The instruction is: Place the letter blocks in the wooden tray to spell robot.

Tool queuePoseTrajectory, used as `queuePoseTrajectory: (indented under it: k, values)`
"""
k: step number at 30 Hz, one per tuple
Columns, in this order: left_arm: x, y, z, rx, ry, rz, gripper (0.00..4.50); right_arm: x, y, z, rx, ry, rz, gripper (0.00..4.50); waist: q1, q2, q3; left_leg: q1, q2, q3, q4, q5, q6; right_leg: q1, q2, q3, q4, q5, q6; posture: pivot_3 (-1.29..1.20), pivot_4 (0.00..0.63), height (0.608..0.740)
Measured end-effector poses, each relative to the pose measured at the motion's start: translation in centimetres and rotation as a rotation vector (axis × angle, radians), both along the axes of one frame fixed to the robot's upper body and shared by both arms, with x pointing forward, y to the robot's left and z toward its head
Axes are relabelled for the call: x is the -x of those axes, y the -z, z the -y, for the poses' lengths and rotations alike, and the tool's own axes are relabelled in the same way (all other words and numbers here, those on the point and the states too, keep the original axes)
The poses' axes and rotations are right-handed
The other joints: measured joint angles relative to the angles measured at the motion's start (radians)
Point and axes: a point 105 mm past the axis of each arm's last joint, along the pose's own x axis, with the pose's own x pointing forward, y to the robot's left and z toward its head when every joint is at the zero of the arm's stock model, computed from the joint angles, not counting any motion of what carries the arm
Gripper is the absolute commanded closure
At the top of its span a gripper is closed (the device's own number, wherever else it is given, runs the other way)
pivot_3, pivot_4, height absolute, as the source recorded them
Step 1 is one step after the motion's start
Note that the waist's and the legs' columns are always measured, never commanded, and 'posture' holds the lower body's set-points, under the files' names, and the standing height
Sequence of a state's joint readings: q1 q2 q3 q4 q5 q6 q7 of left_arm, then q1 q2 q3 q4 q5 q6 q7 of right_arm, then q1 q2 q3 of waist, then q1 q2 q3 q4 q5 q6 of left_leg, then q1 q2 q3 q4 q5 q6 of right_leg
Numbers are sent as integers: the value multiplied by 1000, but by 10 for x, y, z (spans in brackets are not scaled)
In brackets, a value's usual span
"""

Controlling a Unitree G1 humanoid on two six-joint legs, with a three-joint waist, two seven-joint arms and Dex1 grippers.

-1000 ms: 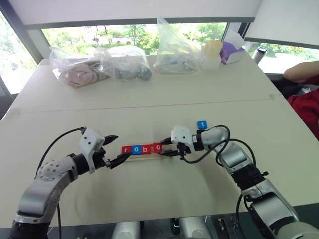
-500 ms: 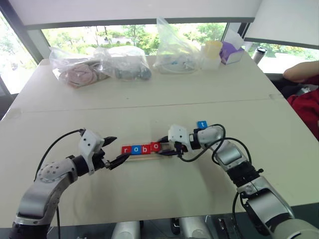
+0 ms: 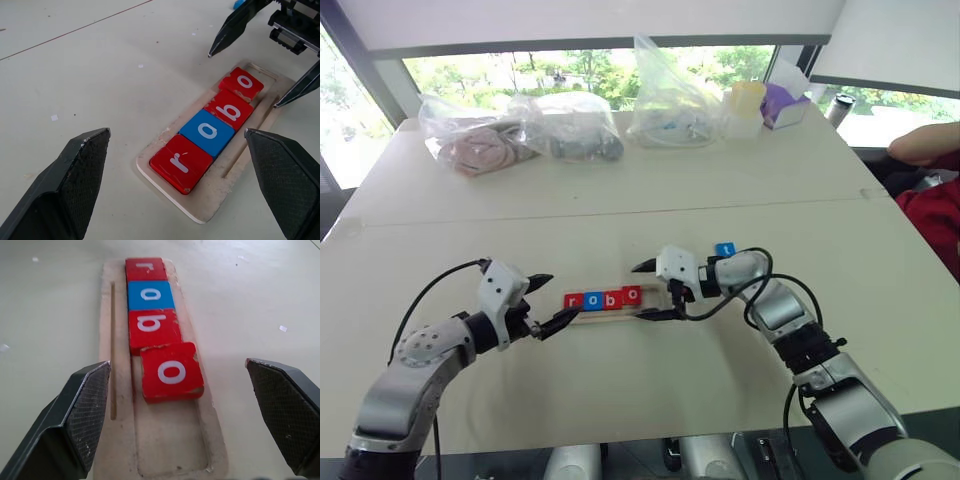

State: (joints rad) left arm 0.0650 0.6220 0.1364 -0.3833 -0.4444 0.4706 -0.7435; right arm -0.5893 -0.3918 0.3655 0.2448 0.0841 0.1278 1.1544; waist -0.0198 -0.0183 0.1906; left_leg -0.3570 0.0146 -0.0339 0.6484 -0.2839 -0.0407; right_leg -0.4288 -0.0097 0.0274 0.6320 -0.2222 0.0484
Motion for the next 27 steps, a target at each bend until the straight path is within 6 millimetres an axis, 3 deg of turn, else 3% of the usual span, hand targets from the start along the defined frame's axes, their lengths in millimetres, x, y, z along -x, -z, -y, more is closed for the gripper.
queuePoseTrajectory:
  k: [7,18,21,25,27]
  values:
    - [-2,4,-3,-3,-17,-8,0,14,9,-1,4,-38,-79,86,0,0,0,0,0,0,0,0,0,0,0,0,0,0,0,0,150,740]
    - [-2,4,-3,-12,-24,-5,0,14,6,-6,-7,-31,-74,86,0,0,0,0,0,0,0,0,0,0,0,0,0,0,0,0,150,740]
    - [-3,4,-4,-11,-31,-2,0,-3,-9,0,-64,93,-8,86,0,0,0,-1,0,0,0,0,0,-1,0,0,0,0,0,0,150,740]
    - [-5,-1,-1,31,-53,14,0,-35,-49,30,-199,407,97,86,5,0,0,-1,0,0,0,0,0,-1,-1,0,0,0,0,0,150,740]
    - [-9,-9,5,53,-54,50,0,-46,-58,46,-274,600,116,86,7,-1,0,-2,0,-1,0,0,0,-1,-1,0,-1,0,0,0,150,740]
